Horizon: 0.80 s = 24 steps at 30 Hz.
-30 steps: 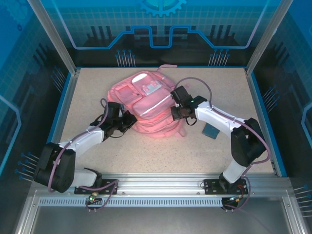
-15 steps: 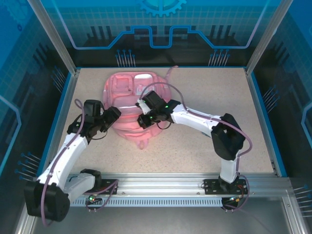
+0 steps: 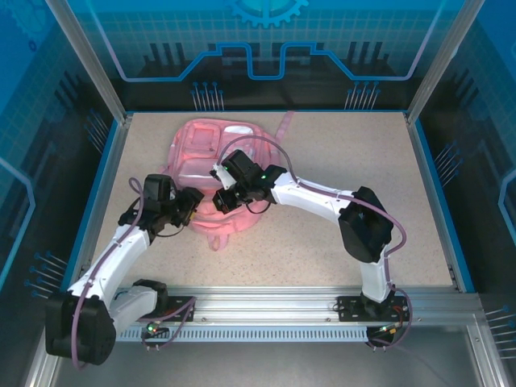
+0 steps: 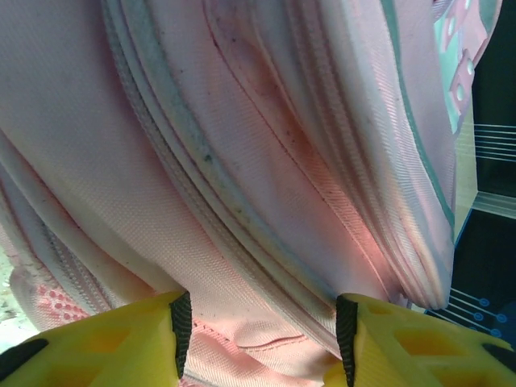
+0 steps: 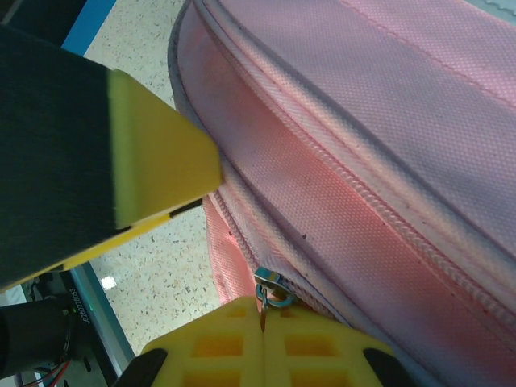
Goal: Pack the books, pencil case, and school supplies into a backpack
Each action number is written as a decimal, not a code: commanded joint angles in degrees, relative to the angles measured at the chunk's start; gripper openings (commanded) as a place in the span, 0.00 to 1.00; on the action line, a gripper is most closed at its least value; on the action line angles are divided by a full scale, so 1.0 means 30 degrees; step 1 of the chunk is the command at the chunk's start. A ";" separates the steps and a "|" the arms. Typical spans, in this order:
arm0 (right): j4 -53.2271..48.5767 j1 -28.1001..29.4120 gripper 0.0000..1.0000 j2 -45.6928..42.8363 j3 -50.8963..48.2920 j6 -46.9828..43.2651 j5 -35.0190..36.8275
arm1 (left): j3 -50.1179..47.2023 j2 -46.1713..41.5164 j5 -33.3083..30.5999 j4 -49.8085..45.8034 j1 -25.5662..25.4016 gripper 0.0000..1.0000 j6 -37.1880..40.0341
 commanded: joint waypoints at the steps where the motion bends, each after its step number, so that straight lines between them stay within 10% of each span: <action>1: 0.0927 0.0523 0.00 -0.0669 0.0364 -0.0010 -0.1001 | -0.0283 0.0513 0.0773 0.1282 0.0139 0.51 -0.0692; 14: -0.2052 0.0799 0.00 -0.3437 -0.3327 -0.1325 0.6890 | -0.0137 0.1648 -0.0950 0.1148 0.0128 0.00 0.1084; 24: -0.3567 -0.2325 0.00 -0.3724 -0.4755 -0.2309 1.0864 | -0.0024 0.0660 -0.1629 -0.1439 0.0124 0.00 0.2823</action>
